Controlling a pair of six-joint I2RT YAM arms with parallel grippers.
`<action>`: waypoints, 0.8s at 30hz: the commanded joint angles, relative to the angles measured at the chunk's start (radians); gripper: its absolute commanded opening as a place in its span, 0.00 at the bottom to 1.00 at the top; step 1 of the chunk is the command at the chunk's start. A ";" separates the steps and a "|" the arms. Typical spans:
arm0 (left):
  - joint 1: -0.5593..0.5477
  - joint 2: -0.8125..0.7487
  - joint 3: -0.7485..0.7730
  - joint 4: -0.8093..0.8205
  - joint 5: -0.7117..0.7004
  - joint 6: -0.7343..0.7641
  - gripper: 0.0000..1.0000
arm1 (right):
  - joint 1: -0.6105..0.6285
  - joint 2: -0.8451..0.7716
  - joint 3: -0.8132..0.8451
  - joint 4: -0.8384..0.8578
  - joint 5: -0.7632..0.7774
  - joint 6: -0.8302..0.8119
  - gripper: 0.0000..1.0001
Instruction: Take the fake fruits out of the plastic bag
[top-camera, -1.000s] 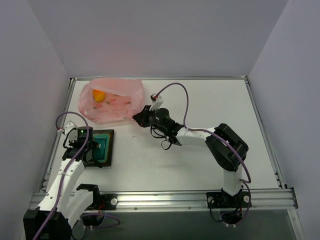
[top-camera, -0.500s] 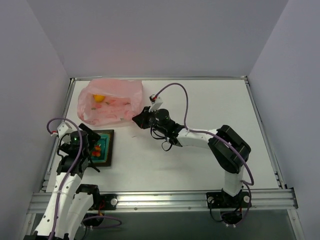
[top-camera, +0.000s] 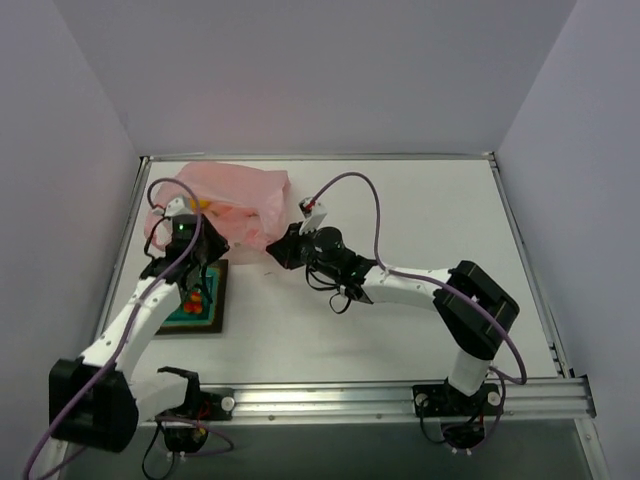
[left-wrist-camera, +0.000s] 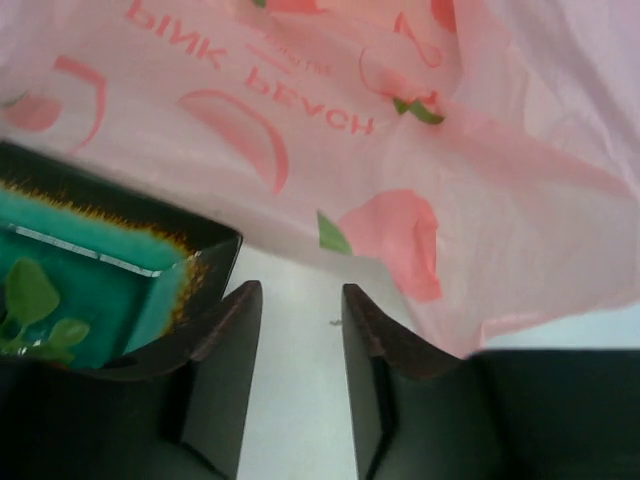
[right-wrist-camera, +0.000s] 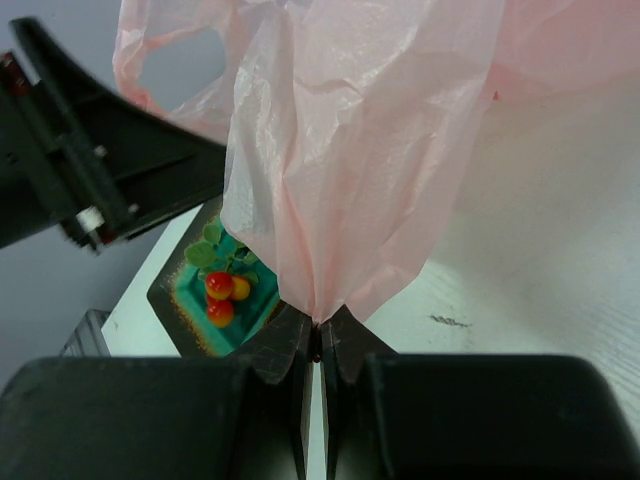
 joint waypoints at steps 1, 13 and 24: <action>-0.014 0.114 0.091 0.153 0.009 0.047 0.34 | 0.009 -0.089 -0.021 0.003 0.026 -0.025 0.00; -0.043 0.578 0.346 0.397 -0.014 0.111 0.04 | 0.009 -0.149 -0.033 -0.020 -0.024 -0.015 0.00; -0.043 0.821 0.544 0.484 -0.082 0.200 0.93 | 0.009 -0.201 -0.041 -0.049 -0.115 -0.001 0.00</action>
